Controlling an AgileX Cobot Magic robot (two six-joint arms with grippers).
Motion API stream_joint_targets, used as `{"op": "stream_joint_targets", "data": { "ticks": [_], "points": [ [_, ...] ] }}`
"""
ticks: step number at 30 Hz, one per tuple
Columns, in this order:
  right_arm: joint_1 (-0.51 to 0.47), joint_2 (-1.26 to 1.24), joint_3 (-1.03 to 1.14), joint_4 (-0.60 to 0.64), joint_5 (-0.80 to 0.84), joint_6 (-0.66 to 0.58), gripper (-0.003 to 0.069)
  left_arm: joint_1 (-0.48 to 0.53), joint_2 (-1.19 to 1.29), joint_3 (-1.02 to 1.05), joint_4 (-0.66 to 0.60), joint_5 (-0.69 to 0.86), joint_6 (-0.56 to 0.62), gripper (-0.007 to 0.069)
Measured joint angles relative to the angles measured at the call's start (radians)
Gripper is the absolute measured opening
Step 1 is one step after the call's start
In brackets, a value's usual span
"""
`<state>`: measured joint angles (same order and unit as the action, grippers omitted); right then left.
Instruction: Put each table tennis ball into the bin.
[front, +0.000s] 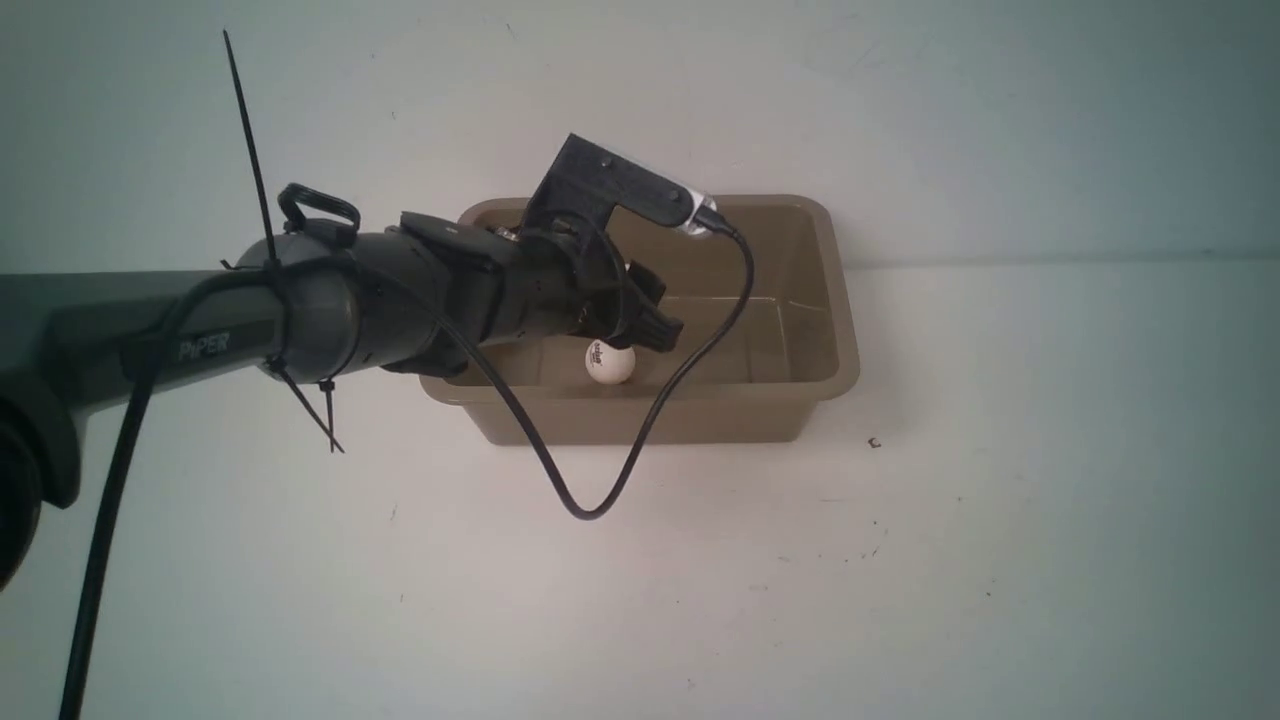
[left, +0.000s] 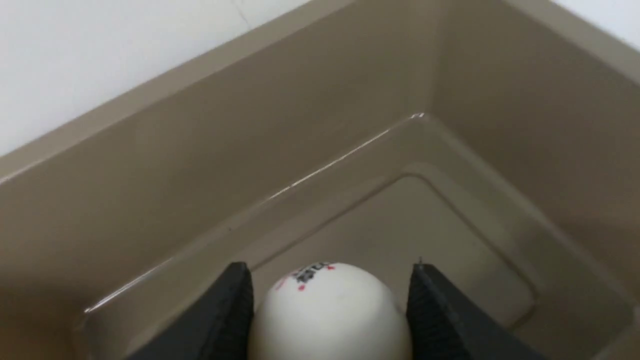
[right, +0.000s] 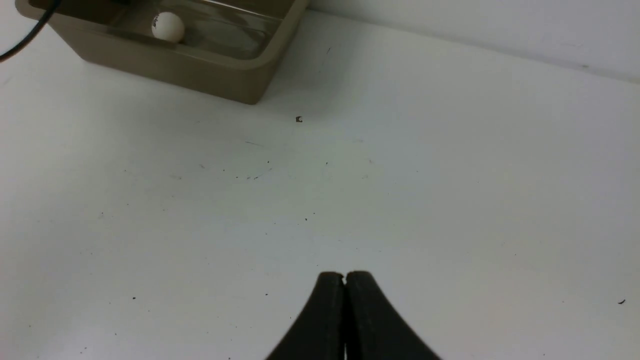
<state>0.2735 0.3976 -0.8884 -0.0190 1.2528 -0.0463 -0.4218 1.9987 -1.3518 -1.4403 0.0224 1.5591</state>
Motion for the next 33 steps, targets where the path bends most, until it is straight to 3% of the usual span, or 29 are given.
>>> {"op": "stream_joint_targets", "data": {
  "ticks": [8,19,20,22,23,25,26,29,33],
  "points": [
    [0.0,0.0,0.0,0.0,0.001,0.0,-0.0018,0.001,0.005,0.0,0.0,0.0,0.001,0.0395],
    [0.0,0.0,0.0,0.0,0.013,-0.002,-0.0018,0.001,-0.004,0.0,0.0,-0.007,0.001,0.0378],
    [0.0,0.0,0.0,0.0,0.013,-0.002,-0.0018,0.001,-0.012,0.0,0.0,-0.007,0.002,0.0365],
    [0.0,0.0,0.0,0.0,0.015,-0.003,-0.0018,0.001,-0.077,0.0,-0.002,-0.007,0.002,0.0255],
    [0.0,0.0,0.0,0.0,0.015,-0.003,-0.0018,0.001,-0.083,0.0,-0.005,-0.007,0.002,0.0246],
    [0.0,0.0,0.0,0.0,0.016,-0.003,-0.0018,0.001,-0.176,0.004,-0.034,-0.007,0.002,0.0092],
    [0.0,0.0,0.0,0.0,0.016,-0.003,-0.0018,0.001,-0.208,0.009,-0.044,-0.007,0.002,0.0058],
    [0.0,0.0,0.0,-0.001,0.016,-0.003,-0.0018,0.001,-0.324,0.048,-0.064,-0.007,0.002,0.0006],
    [0.0,0.0,0.0,-0.004,0.015,-0.004,-0.0018,0.001,-0.549,0.221,-0.074,-0.03,0.006,-0.0004]
  ]
}}
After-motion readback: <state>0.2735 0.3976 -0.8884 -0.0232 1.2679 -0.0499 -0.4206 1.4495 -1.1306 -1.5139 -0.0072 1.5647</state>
